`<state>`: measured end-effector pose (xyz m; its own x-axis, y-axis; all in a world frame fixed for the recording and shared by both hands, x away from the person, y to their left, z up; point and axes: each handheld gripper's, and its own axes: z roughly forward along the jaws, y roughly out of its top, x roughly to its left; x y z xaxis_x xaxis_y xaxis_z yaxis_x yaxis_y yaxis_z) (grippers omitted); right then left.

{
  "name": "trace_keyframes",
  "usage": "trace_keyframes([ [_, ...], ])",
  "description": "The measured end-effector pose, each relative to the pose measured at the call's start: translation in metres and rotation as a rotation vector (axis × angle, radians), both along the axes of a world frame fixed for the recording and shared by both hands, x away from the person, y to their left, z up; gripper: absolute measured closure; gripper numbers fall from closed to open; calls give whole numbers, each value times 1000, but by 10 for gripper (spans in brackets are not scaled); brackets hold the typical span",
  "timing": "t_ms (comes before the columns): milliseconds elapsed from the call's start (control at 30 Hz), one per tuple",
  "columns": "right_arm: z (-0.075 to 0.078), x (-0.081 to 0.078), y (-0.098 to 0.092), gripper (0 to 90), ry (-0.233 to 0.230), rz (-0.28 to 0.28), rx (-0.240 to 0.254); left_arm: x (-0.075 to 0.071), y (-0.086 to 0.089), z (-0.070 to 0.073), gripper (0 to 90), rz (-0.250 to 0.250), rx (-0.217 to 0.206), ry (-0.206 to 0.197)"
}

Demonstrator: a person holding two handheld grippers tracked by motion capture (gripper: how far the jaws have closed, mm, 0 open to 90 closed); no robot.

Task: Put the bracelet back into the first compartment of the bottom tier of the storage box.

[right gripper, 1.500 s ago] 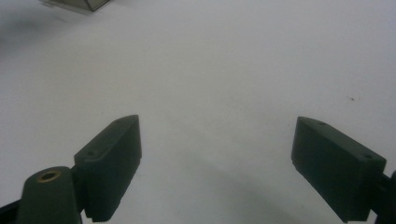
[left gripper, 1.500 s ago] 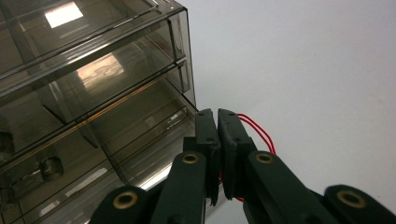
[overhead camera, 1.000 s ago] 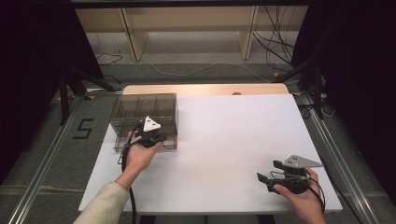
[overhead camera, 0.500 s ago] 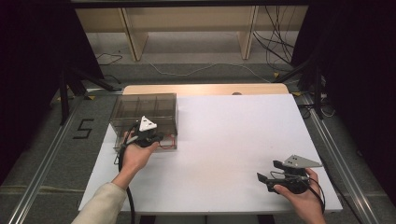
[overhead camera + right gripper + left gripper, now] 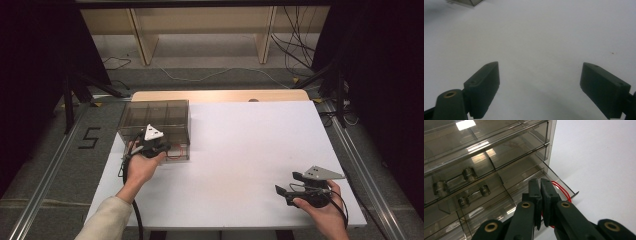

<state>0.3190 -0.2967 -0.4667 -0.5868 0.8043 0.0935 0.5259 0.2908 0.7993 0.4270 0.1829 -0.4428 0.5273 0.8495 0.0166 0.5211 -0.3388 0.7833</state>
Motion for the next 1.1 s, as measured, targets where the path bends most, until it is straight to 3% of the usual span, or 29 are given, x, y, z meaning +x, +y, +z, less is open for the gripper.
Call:
trace_keyframes([
  [1100,0,0,0,167,0,1,0,-2,24,0,875,50,6,6],
])
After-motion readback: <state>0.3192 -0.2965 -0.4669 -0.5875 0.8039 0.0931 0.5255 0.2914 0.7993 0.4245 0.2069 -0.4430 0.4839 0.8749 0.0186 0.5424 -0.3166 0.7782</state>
